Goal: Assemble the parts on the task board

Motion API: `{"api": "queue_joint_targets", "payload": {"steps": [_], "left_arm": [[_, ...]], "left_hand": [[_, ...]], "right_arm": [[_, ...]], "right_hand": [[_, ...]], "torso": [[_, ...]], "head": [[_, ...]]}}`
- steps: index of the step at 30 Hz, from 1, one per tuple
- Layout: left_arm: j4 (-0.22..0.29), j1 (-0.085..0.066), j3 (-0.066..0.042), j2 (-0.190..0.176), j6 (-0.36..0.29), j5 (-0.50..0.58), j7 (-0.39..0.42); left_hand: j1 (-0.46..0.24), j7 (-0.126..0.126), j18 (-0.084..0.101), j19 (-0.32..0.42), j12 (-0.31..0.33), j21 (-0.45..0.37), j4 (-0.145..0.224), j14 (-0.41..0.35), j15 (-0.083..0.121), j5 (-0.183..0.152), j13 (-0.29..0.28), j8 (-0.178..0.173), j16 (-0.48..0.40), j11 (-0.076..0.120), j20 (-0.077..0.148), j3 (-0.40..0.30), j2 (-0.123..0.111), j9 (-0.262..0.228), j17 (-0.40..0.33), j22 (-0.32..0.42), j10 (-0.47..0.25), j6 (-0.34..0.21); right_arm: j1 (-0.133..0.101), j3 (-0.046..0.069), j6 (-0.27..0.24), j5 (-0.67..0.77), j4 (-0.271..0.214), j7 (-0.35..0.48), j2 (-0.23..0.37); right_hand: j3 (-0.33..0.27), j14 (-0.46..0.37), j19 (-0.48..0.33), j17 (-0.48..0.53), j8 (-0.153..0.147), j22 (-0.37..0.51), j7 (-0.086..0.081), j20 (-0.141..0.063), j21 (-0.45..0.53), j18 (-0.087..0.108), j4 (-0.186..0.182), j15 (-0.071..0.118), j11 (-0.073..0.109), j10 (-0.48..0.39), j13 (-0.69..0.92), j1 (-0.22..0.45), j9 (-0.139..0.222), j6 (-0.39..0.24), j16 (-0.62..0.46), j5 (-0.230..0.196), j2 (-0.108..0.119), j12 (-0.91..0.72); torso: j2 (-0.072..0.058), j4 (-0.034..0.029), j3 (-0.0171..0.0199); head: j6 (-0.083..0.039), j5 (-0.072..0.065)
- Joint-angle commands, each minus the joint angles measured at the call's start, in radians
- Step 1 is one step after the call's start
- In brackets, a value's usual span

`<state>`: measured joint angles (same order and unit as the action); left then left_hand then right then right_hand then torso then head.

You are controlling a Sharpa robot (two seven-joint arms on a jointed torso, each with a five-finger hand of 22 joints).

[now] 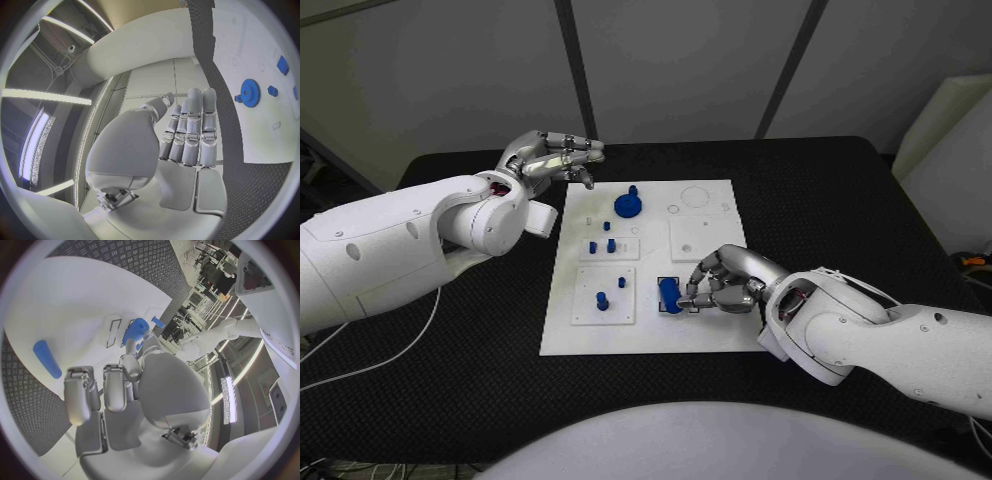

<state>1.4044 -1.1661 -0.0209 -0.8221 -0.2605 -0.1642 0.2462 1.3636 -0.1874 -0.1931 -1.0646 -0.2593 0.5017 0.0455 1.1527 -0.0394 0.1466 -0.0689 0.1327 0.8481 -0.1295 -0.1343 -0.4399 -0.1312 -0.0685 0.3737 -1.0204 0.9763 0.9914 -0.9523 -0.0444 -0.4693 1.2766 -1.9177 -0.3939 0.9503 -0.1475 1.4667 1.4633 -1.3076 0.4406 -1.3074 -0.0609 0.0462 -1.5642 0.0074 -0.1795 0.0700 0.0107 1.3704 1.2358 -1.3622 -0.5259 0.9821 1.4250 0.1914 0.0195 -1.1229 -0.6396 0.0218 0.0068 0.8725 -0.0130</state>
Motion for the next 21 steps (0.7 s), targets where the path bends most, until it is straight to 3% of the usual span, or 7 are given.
{"api": "queue_joint_targets", "payload": {"steps": [1, 8, 21], "left_arm": [[0.001, -0.001, -0.001, -0.001, 0.005, 0.002, 0.008], [0.002, -0.001, -0.001, 0.000, 0.005, 0.002, 0.008], [0.004, -0.001, -0.001, -0.001, 0.004, 0.002, 0.007]], "left_hand": [[0.001, -0.002, 0.011, 0.001, -0.006, -0.007, 0.002, 0.000, -0.002, -0.001, 0.000, 0.005, -0.004, 0.000, -0.003, 0.007, 0.009, 0.000, -0.001, 0.001, -0.009, -0.006], [0.001, -0.002, 0.011, 0.000, -0.006, -0.007, 0.002, 0.000, -0.002, -0.001, 0.000, 0.005, -0.004, 0.000, -0.003, 0.007, 0.009, 0.000, -0.002, 0.002, -0.009, -0.007], [0.001, -0.002, 0.011, 0.000, -0.006, -0.007, 0.002, 0.000, -0.002, -0.001, 0.000, 0.005, -0.004, 0.000, -0.003, 0.007, 0.009, 0.000, -0.002, 0.002, -0.009, -0.007]], "right_arm": [[-0.001, 0.000, 0.024, 0.011, 0.001, 0.017, 0.001], [-0.001, 0.000, 0.016, 0.014, 0.024, 0.008, -0.015], [-0.001, 0.000, 0.019, 0.019, 0.065, -0.013, -0.056]], "right_hand": [[0.001, 0.064, 0.108, -0.052, -0.006, -0.263, 0.002, -0.007, -0.007, -0.007, 0.005, 0.006, 0.004, 0.002, 0.001, -0.010, -0.001, 0.009, 0.006, 0.001, -0.001, 0.003], [0.002, 0.065, 0.108, -0.053, -0.009, -0.263, 0.003, -0.007, -0.007, -0.007, -0.006, 0.007, 0.004, 0.006, 0.005, 0.000, -0.001, 0.013, 0.007, 0.017, -0.020, -0.002], [0.007, 0.065, 0.108, -0.054, -0.009, -0.263, 0.007, -0.009, -0.007, -0.007, -0.003, 0.009, 0.007, 0.011, 0.010, -0.008, -0.002, 0.017, 0.008, 0.020, -0.032, -0.007]], "torso": [[0.000, -0.0005, -0.0001], [-0.001, -0.0016, -0.0007], [0.000, -0.0004, -0.0006]], "head": [[0.000, 0.001], [0.000, -0.001], [0.000, -0.001]]}}
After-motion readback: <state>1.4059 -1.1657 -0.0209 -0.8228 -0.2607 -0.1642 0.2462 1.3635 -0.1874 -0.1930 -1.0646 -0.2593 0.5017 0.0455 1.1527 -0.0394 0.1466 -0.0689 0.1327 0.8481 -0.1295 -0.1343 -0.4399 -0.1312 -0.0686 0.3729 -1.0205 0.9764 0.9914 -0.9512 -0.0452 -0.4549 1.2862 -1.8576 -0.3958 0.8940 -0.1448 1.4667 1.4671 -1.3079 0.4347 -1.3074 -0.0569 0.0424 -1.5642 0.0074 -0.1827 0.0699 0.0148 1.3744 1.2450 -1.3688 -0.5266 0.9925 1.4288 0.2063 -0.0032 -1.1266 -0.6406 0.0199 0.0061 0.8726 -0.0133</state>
